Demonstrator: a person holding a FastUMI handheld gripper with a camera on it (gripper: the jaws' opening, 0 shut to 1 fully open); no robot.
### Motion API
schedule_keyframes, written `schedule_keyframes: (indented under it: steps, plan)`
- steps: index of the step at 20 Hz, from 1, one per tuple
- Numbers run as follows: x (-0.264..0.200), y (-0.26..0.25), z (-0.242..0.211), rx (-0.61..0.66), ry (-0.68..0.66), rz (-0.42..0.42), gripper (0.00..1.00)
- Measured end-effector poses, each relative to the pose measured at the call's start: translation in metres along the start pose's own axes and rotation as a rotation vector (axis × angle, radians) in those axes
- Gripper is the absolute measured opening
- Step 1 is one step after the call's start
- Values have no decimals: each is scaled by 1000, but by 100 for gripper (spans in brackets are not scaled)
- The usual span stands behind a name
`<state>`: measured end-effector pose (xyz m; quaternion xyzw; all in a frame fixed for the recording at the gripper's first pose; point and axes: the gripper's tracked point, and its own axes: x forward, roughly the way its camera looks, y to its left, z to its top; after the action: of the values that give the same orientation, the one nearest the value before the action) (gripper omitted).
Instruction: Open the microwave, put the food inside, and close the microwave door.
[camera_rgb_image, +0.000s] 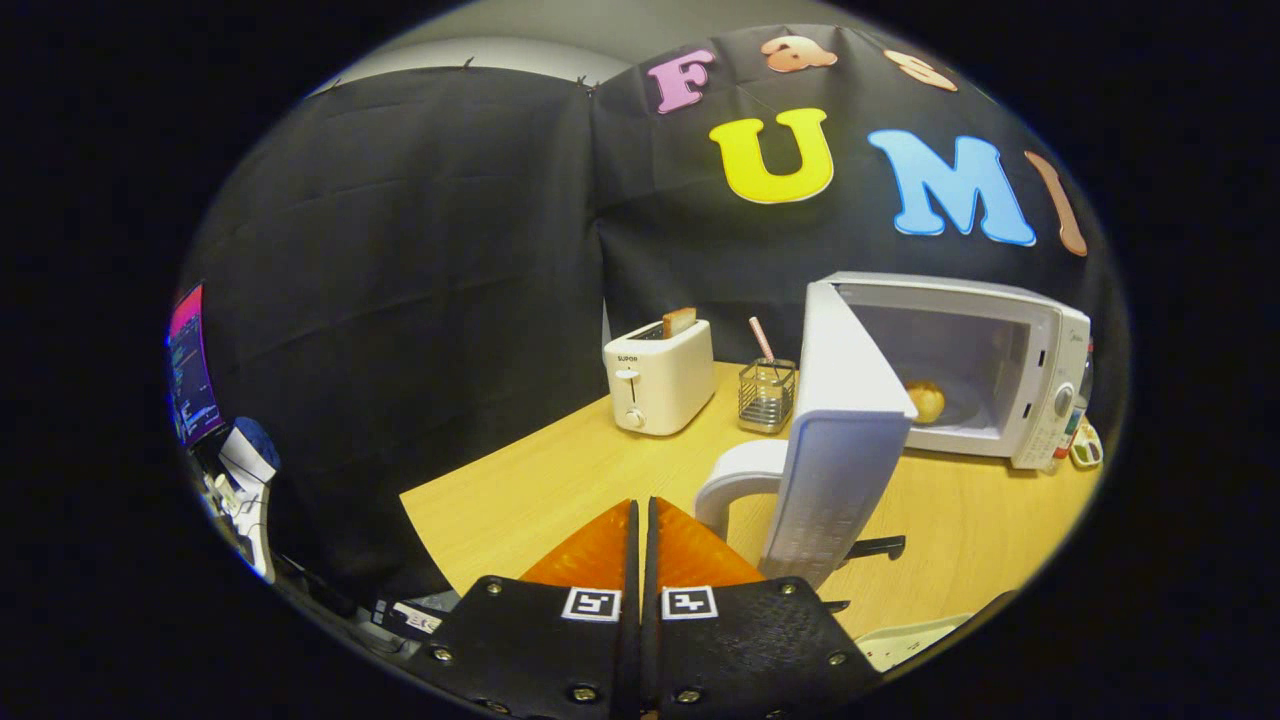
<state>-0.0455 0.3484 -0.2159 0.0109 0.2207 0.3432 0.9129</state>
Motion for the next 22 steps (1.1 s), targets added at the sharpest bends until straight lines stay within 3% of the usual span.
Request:
schedule_keyframes:
  steps: [9, 22]
  plan:
    - [-14, -41, 1, 7, 5, -43, 1]
    - [-25, -172, 14, 51, -12, -236, 1]
